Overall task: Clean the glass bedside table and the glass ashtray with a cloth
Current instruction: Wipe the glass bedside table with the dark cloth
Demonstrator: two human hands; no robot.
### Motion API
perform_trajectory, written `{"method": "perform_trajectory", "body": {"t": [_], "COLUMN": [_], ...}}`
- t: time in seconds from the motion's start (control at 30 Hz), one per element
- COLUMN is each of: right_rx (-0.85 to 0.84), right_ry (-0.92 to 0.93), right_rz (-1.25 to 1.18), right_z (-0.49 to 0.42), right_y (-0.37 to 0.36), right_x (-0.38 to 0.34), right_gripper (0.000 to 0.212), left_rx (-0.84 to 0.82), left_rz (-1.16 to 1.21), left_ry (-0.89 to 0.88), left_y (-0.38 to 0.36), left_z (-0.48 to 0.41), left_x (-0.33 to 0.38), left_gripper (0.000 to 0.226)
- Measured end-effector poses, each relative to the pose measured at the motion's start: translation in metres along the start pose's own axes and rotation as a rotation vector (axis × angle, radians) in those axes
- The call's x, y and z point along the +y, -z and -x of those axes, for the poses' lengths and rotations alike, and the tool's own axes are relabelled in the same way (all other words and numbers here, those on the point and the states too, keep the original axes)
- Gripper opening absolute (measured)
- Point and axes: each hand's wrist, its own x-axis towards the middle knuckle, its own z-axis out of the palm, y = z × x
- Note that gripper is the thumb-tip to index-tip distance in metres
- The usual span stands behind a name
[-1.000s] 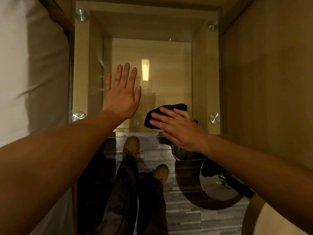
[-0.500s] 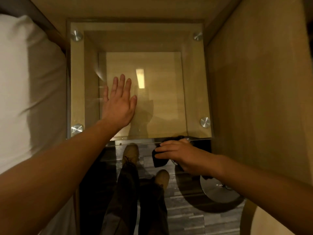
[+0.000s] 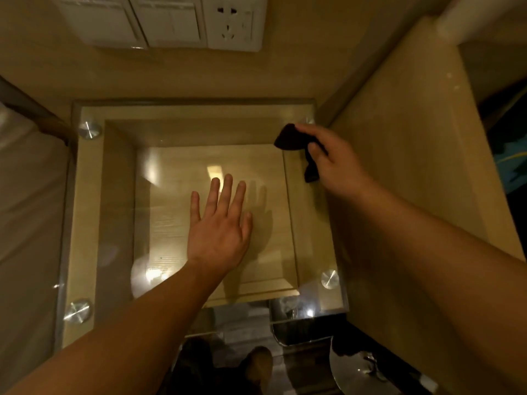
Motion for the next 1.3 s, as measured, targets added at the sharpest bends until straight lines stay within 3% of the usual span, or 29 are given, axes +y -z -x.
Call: {"method": "perform_trajectory", "body": {"t": [0.1,0.2,0.3,0.67,1.3], "right_rx": [-0.048,-0.204,-0.295,-0.365,-0.485], "right_ry": [0.105,0.21,0.169,0.257,0.265], "right_rz": [0.138,0.435,0.629,0.651,0.633], "right_z": [-0.062,-0.103,-0.11,-0.064,0.144], "right_y": [-0.004,-0.009,-0.015,-0.019,-0.04], "right_x": [0.007,0.015,0.029,0.042,0.051], "right_gripper": [0.043,0.049,0.053,0.052,0.052], "left_rx": [-0.009,-0.023,-0.025,-0.029,0.034], "left_rz": [-0.013,-0.008,-0.003,-0.004,-0.008], "left_ry": [0.004,0.006,0.005,0.011,0.009], "left_y": [0.0,0.0,0.0,-0.001,0.002], "left_z": [-0.001,-0.003,-0.003,-0.002,0.002], "left_x": [0.001,0.001,0.001,0.002,0.006], "left_gripper": [0.064,0.064,0.064,0.064,0.064]}}
